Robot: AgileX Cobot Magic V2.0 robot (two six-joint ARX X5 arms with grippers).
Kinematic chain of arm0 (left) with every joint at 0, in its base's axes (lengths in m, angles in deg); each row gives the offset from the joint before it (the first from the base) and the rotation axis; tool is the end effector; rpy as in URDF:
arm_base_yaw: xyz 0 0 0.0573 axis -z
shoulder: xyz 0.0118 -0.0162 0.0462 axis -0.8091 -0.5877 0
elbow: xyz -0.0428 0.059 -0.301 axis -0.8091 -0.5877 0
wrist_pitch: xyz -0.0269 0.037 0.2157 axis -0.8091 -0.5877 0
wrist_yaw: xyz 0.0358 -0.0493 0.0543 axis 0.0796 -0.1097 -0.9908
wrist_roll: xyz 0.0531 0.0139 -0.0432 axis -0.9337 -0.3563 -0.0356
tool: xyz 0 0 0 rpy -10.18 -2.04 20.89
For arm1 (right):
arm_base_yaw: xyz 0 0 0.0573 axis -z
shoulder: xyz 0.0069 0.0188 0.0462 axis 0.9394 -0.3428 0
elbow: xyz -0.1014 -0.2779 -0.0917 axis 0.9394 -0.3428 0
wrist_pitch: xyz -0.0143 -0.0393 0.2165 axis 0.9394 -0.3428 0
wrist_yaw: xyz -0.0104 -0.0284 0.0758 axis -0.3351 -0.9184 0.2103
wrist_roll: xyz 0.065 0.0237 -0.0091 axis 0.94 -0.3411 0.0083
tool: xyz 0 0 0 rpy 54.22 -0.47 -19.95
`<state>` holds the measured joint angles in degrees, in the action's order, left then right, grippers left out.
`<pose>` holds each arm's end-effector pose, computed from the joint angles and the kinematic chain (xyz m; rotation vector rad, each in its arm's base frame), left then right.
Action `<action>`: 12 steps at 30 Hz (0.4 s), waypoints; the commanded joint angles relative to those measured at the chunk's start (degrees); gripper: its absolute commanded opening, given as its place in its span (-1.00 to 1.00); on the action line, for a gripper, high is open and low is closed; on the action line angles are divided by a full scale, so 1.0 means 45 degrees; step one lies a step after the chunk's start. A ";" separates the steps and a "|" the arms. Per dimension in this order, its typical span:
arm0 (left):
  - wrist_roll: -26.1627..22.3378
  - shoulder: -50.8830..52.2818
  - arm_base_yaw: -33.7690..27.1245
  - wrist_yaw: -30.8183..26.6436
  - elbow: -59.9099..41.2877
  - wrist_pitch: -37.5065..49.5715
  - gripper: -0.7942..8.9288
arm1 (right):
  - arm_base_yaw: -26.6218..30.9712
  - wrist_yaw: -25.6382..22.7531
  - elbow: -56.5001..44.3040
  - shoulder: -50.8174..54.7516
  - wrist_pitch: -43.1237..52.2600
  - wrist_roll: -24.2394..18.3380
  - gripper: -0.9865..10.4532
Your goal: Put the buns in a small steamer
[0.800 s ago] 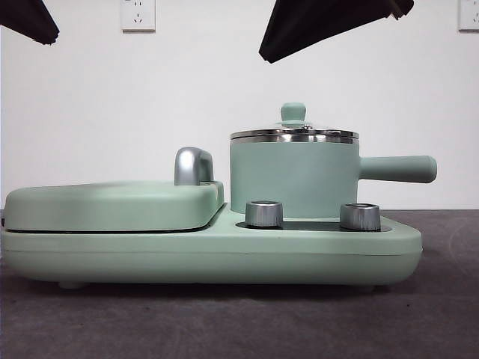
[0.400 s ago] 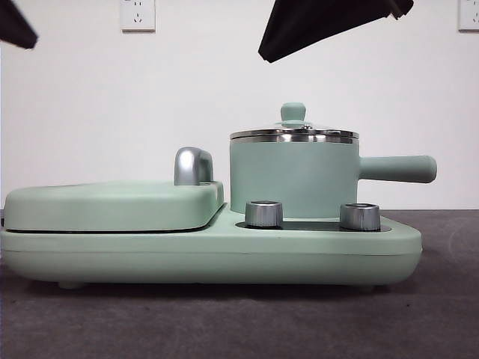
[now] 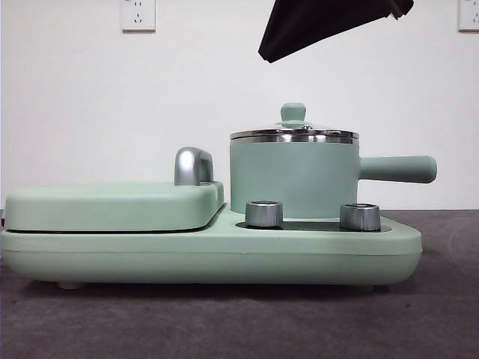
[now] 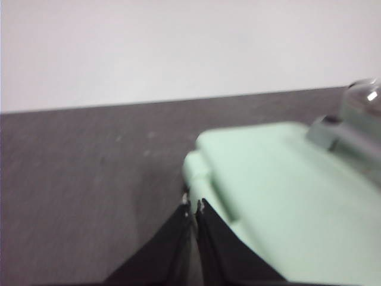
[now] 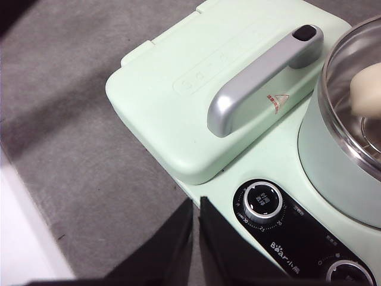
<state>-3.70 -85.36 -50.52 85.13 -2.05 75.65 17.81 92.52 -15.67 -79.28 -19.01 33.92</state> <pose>0.0465 -0.0123 0.1990 0.0138 0.0671 -0.2423 0.1155 0.1530 0.3291 -0.1112 0.6740 0.8697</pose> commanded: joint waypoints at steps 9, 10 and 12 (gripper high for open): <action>0.0141 0.1957 -0.0437 -0.0087 -0.1559 -0.0831 -0.80 | -0.0146 0.0000 0.0175 -0.0063 0.0228 -0.0058 -0.80; 0.0136 0.1957 -0.0437 -0.0087 -0.1559 -0.0806 -0.80 | -0.0146 0.0000 0.0180 -0.0063 0.0228 -0.0063 -0.80; 0.0141 0.1953 -0.0437 -0.0087 -0.1559 -0.0811 -0.80 | -0.0146 -0.0005 0.0175 -0.0063 0.0228 -0.0063 -0.80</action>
<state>-3.11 -76.64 -52.38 84.92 -7.93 71.32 17.83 92.50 -15.67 -79.20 -18.61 33.92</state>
